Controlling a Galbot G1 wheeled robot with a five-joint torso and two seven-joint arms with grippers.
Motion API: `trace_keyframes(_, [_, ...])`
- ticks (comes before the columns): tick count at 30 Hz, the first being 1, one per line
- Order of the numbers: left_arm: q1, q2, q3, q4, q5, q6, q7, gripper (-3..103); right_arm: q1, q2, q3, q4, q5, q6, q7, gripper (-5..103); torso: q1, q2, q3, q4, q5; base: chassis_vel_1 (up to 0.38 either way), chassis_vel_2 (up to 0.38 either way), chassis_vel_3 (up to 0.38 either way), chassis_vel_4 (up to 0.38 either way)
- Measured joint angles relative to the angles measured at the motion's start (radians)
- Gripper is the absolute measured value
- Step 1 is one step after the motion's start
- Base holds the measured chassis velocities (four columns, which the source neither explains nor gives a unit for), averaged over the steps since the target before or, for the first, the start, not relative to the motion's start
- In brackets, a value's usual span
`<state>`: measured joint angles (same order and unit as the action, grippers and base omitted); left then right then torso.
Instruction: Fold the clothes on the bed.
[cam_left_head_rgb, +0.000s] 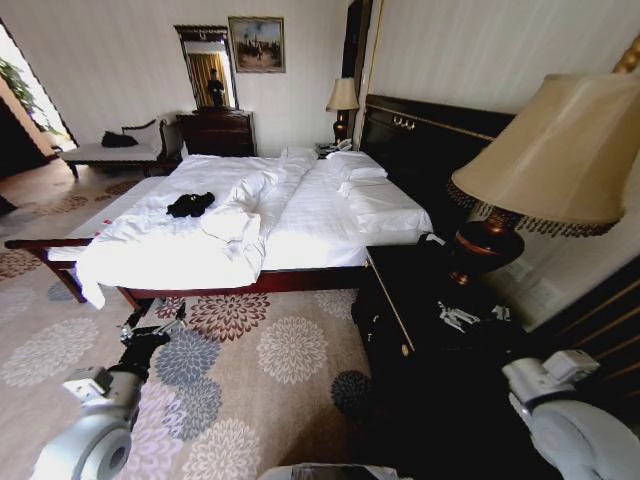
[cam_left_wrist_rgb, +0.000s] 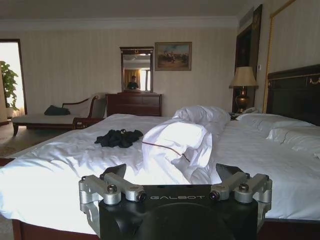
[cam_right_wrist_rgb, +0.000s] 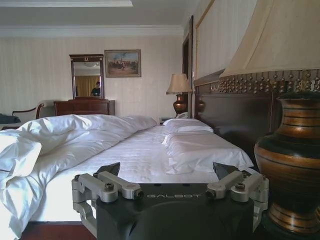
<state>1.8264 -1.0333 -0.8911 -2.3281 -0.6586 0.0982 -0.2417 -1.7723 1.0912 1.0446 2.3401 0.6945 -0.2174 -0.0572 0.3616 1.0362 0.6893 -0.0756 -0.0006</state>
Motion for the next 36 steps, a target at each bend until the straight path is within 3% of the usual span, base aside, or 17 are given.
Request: trace_keyframes(36, [0.012,-0.005,0.021,-0.005,0.028,-0.017,0.005,100,-0.025,0.028,-0.008,0.024,-0.03,0.005,-0.034,100,0.0,0.0,0.0,0.0,0.0,0.0,0.0,0.0,0.0])
